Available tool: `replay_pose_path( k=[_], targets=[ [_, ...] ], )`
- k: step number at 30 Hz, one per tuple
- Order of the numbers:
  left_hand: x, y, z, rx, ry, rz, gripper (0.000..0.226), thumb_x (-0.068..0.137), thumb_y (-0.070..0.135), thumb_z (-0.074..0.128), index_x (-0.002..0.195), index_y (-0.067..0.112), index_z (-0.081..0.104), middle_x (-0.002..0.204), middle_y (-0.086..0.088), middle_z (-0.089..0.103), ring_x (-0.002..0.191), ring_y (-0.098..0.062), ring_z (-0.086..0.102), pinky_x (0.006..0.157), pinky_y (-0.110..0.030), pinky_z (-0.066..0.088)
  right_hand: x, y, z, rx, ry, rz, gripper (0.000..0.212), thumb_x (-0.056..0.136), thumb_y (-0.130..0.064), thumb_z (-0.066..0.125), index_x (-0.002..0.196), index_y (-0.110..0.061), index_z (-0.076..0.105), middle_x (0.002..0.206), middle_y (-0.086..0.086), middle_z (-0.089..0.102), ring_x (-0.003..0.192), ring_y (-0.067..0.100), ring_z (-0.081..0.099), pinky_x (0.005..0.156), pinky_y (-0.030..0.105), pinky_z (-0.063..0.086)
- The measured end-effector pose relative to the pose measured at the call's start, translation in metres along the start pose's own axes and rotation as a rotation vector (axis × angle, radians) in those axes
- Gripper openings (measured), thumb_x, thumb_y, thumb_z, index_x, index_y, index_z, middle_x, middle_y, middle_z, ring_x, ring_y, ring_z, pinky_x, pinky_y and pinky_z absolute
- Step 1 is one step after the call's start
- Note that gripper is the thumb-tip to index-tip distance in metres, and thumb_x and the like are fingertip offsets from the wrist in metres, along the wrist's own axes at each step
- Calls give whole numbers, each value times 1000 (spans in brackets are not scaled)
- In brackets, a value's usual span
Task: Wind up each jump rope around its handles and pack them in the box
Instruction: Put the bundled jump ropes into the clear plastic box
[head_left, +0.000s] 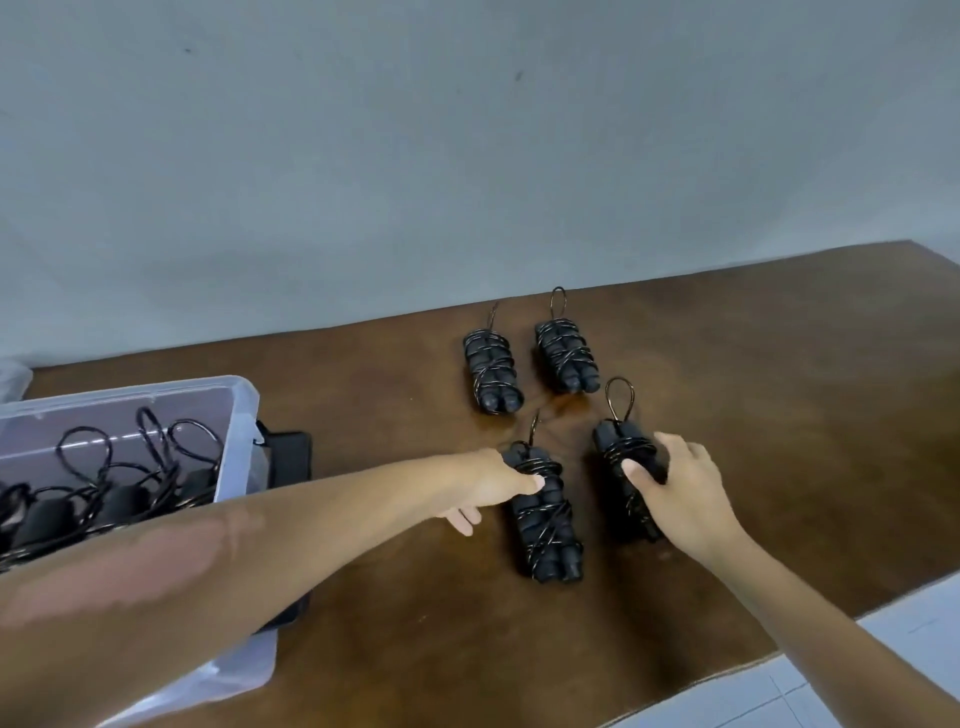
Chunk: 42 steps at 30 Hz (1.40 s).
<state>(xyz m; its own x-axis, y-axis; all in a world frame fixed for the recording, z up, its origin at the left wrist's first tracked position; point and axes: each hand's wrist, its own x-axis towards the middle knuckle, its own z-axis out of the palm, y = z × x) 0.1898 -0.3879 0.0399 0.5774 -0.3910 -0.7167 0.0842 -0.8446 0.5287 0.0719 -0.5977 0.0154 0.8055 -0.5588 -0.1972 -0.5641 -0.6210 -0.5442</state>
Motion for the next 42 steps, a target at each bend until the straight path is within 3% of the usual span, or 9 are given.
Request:
replay_pose_path(
  k=[2, 6, 10, 15, 25, 29, 35, 38, 42],
  targets=[
    [10, 5, 13, -162, 19, -38, 81, 97, 56, 65, 158, 11, 35, 156, -15, 48, 130, -35, 59, 102, -45, 56, 8, 7, 1, 59, -37, 43, 71, 99, -46, 59, 155, -12, 32, 152, 14, 37, 138, 34, 42, 112, 44, 36],
    [23, 13, 33, -286, 110, -91, 103, 82, 57, 83, 155, 9, 29, 150, -10, 49, 129, -31, 56, 96, -43, 59, 20, 15, 6, 170, -108, 112, 81, 93, -51, 66, 154, -10, 32, 144, 11, 50, 127, 30, 54, 107, 46, 47],
    [26, 16, 45, -284, 222, -97, 96, 84, 44, 85, 149, 5, 27, 150, -10, 39, 133, -29, 50, 94, -42, 60, 26, 11, 5, 253, -147, 128, 70, 92, -45, 70, 145, -9, 41, 129, 9, 61, 114, 29, 60, 98, 44, 52],
    [30, 13, 38, -389, 232, -16, 99, 82, 26, 87, 148, 5, 17, 127, -14, 58, 109, -31, 66, 86, -44, 63, 38, 20, 3, 352, -197, 177, 52, 79, -48, 80, 116, -17, 61, 108, 3, 73, 96, 23, 70, 91, 44, 57],
    [-15, 9, -13, -418, 214, 147, 83, 75, 20, 91, 135, 21, 33, 125, -9, 59, 112, -29, 64, 90, -40, 57, 24, 6, -16, 969, -446, 107, 36, 96, -24, 66, 125, -3, 63, 112, 16, 74, 95, 30, 73, 82, 43, 59],
    [-50, 11, -51, -455, 209, 225, 63, 72, 9, 92, 127, 12, 62, 112, -10, 76, 100, -31, 75, 92, -43, 61, 10, -27, -26, 1073, -525, -10, 41, 93, -21, 66, 129, -4, 59, 113, 16, 69, 97, 26, 70, 81, 40, 59],
    [-111, -9, -107, -316, 303, 388, 45, 74, 6, 89, 111, 17, 66, 99, -6, 77, 86, -24, 76, 81, -39, 64, -22, -105, -31, 1171, -646, -136, 52, 97, -48, 56, 137, -16, 62, 119, 17, 67, 104, 35, 63, 81, 41, 59],
    [-142, -29, -132, -194, 382, 435, 40, 77, 8, 88, 105, 16, 61, 95, -6, 73, 80, -22, 74, 73, -36, 63, -39, -143, -23, 1150, -666, -166, 78, 81, -71, 66, 136, -16, 64, 126, 20, 65, 105, 38, 63, 83, 44, 59],
    [-181, -71, -163, -37, 425, 480, 40, 76, 10, 89, 101, 19, 59, 83, 4, 67, 56, 1, 62, 54, -15, 50, -62, -188, -5, 1121, -759, -173, 88, 64, -75, 78, 123, -9, 72, 115, 20, 69, 88, 31, 69, 75, 40, 62]
  ],
)
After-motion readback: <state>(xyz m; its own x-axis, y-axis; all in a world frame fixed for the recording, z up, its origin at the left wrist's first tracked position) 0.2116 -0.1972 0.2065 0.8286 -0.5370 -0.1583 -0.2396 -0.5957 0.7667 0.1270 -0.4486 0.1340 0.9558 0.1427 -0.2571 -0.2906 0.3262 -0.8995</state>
